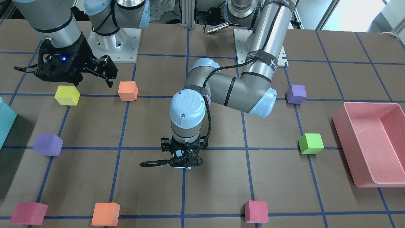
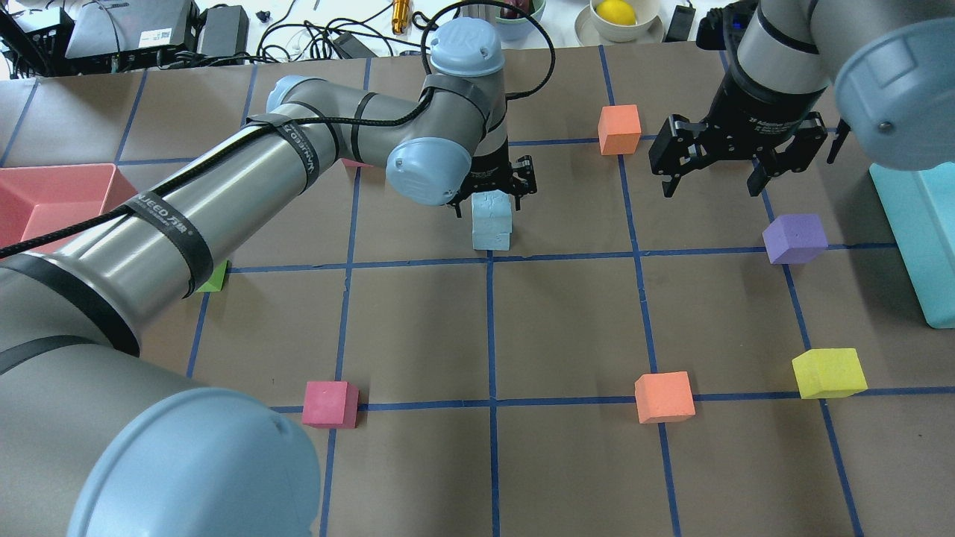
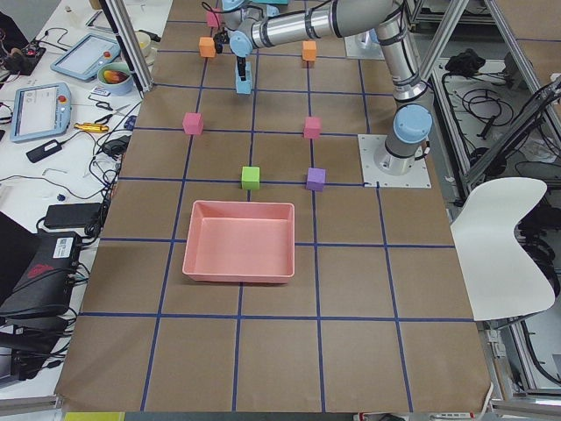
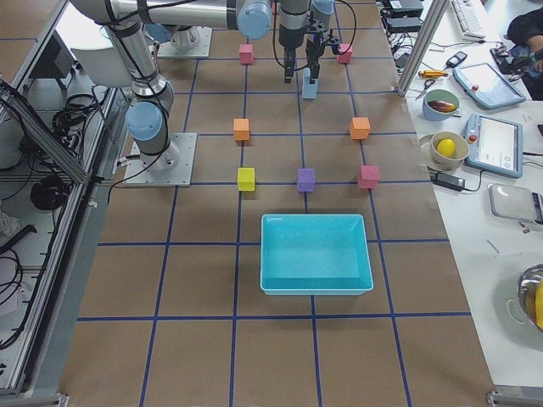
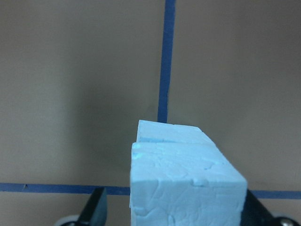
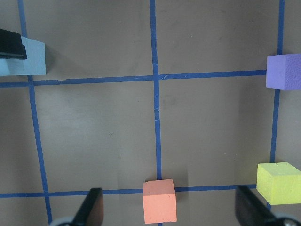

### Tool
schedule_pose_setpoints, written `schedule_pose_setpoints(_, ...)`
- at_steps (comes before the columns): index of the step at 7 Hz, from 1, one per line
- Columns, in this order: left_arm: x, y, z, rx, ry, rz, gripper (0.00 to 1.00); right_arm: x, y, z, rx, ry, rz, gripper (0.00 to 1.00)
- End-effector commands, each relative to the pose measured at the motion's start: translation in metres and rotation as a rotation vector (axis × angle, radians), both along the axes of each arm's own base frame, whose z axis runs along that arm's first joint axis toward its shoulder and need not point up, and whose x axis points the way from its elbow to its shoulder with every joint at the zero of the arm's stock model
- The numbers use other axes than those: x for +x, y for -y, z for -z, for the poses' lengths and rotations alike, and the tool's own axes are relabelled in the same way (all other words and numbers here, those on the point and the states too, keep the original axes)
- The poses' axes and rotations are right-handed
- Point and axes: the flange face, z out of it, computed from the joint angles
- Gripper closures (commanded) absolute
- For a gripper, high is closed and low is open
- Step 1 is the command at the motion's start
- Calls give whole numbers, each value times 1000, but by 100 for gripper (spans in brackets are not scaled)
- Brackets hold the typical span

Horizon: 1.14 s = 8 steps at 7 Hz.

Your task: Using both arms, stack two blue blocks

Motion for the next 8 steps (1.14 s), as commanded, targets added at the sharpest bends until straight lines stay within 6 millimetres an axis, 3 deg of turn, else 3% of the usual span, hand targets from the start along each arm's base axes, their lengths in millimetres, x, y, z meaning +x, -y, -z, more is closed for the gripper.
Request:
schedule_pose_setpoints(1, 7, -2, -38, -46, -12, 8, 0, 0, -1, -2, -2, 0, 0, 0)
schedule_pose_setpoints(2, 33, 1, -75, -107, 18, 98, 0, 0, -1, -1, -5, 0, 0, 0)
schedule_pose_setpoints(4, 142, 5, -137, -47, 37, 199, 0, 1, -1, -2, -5, 0, -1, 0)
schedule_pose_setpoints(6, 227, -20, -195, -20, 43, 292, 0, 0, -1, -2, -8, -2, -6, 0)
schedule_pose_setpoints(8, 238, -82, -258, -46, 49, 301, 0, 1, -1, -2, -11, 0, -7, 0)
